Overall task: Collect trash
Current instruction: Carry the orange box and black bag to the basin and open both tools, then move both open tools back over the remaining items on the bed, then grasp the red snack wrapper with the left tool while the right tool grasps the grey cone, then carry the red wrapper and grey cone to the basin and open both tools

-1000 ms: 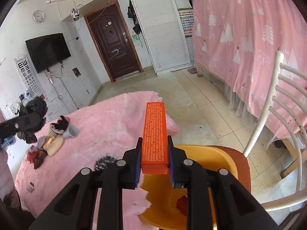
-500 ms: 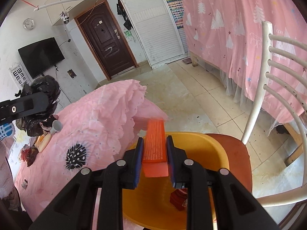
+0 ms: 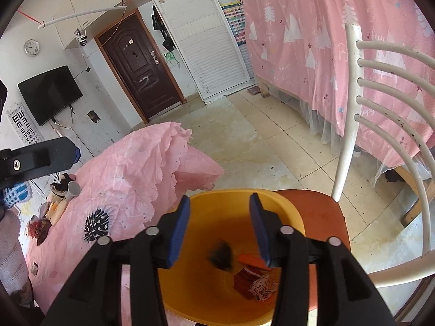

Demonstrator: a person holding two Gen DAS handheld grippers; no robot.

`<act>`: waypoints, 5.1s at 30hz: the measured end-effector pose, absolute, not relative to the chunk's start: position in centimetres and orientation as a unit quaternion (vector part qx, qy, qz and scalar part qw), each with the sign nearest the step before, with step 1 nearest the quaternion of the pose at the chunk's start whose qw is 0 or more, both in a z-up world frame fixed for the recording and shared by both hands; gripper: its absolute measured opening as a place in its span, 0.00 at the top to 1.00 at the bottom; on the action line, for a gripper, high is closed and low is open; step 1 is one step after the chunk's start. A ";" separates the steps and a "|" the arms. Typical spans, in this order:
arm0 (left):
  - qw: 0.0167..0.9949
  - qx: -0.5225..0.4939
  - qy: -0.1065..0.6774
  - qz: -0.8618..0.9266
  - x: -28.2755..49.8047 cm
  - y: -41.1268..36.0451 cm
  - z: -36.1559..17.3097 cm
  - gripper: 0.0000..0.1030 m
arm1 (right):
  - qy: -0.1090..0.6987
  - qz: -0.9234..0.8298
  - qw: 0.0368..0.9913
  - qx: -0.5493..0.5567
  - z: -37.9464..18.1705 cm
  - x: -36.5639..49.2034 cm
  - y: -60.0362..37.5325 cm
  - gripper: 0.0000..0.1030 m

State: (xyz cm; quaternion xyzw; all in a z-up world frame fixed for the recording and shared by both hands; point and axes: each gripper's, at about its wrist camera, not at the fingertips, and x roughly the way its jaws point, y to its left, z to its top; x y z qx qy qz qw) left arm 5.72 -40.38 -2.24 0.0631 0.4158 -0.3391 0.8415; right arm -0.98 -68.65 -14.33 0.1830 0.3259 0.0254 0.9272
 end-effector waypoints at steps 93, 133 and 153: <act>0.901 -0.068 0.397 -0.165 2.8 -2.2 -3.3 0.72 | 0.429 0.179 0.884 -0.036 -12.0 15.1 -33.9 0.27; 0.907 0.009 0.366 -0.207 2.1 -13.5 0.4 0.72 | 0.342 0.114 0.932 0.045 -7.2 7.5 -50.1 0.59; 0.877 0.074 0.372 -0.295 3.7 -29.1 0.6 0.72 | 0.341 0.049 0.933 0.104 -10.5 2.8 -63.0 0.59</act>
